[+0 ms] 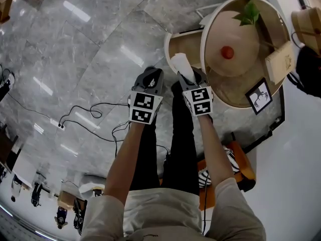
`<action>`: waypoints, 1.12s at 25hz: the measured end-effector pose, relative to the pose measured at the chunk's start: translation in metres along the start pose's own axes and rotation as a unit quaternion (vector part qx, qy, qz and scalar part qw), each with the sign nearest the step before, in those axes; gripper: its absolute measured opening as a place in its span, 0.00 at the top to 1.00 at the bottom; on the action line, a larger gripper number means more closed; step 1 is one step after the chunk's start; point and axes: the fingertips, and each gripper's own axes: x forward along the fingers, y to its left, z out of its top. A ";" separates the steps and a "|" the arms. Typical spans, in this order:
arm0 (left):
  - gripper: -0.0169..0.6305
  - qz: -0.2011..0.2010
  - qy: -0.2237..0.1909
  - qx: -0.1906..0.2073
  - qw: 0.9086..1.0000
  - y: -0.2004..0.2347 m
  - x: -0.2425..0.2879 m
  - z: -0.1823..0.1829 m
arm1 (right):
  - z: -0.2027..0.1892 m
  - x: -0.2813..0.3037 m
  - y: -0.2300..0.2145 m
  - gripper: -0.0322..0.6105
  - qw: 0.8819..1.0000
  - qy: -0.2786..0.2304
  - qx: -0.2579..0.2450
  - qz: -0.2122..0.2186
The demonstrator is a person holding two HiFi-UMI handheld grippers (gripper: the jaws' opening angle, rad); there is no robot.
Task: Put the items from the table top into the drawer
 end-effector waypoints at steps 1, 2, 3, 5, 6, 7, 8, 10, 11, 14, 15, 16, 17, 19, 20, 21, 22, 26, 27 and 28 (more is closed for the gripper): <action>0.94 0.000 -0.002 -0.004 1.000 0.003 0.003 -0.004 | -0.004 0.009 0.002 0.66 1.000 0.000 0.004 0.000; 0.94 -0.001 -0.003 -0.007 1.000 0.007 0.008 -0.009 | -0.009 0.019 0.002 0.66 1.000 0.001 0.009 -0.002; 0.94 -0.001 -0.003 -0.009 1.000 0.010 0.014 -0.016 | -0.015 0.030 0.001 0.66 1.000 0.001 0.014 -0.006; 0.94 -0.002 -0.002 -0.013 1.000 0.018 0.030 -0.032 | -0.032 0.053 -0.004 0.66 1.000 0.001 0.024 -0.019; 0.94 -0.003 -0.001 -0.015 1.000 0.021 0.040 -0.041 | -0.042 0.066 -0.008 0.66 0.999 0.001 0.031 -0.026; 0.94 -0.007 0.000 -0.014 1.000 0.024 0.052 -0.051 | -0.054 0.079 -0.013 0.66 0.999 0.001 0.037 -0.035; 0.94 -0.011 0.002 -0.010 1.000 0.027 0.064 -0.060 | -0.066 0.092 -0.017 0.66 0.998 0.003 0.040 -0.043; 0.94 -0.026 0.009 0.009 1.000 0.032 0.092 -0.082 | -0.089 0.118 -0.028 0.66 0.998 0.007 0.040 -0.057; 0.94 -0.032 0.015 0.024 0.999 0.036 0.107 -0.093 | -0.100 0.130 -0.035 0.66 0.997 0.007 0.040 -0.062; 0.94 -0.043 0.032 0.064 0.997 0.051 0.143 -0.124 | -0.127 0.163 -0.055 0.66 0.995 -0.001 0.054 -0.079; 0.94 -0.043 0.034 0.067 0.996 0.058 0.152 -0.131 | -0.134 0.174 -0.062 0.66 0.995 -0.003 0.060 -0.084; 0.94 -0.043 0.034 0.067 0.996 0.063 0.159 -0.137 | -0.141 0.184 -0.070 0.66 0.994 -0.005 0.067 -0.090; 0.94 -0.045 0.034 0.065 0.996 0.067 0.166 -0.141 | -0.147 0.193 -0.077 0.66 0.993 -0.005 0.073 -0.095; 0.94 -0.057 0.031 0.062 0.996 0.068 0.176 -0.149 | -0.157 0.207 -0.090 0.66 0.991 -0.003 0.078 -0.105; 0.94 -0.065 0.028 0.061 0.996 0.067 0.180 -0.151 | -0.160 0.213 -0.095 0.66 0.991 -0.001 0.079 -0.107; 0.94 -0.070 0.027 0.060 0.995 0.068 0.183 -0.154 | -0.162 0.220 -0.099 0.66 0.991 0.002 0.080 -0.106; 0.94 -0.071 0.029 0.060 0.995 0.071 0.186 -0.157 | -0.164 0.226 -0.102 0.65 0.991 0.004 0.082 -0.104; 0.94 -0.051 0.050 0.055 0.996 0.086 0.192 -0.167 | -0.172 0.242 -0.107 0.62 0.992 0.026 0.082 -0.093; 0.94 -0.051 0.049 0.050 0.996 0.085 0.189 -0.166 | -0.173 0.241 -0.107 0.58 0.992 0.032 0.081 -0.092; 0.94 -0.051 0.047 0.046 0.997 0.084 0.186 -0.165 | -0.172 0.238 -0.104 0.56 0.992 0.035 0.081 -0.090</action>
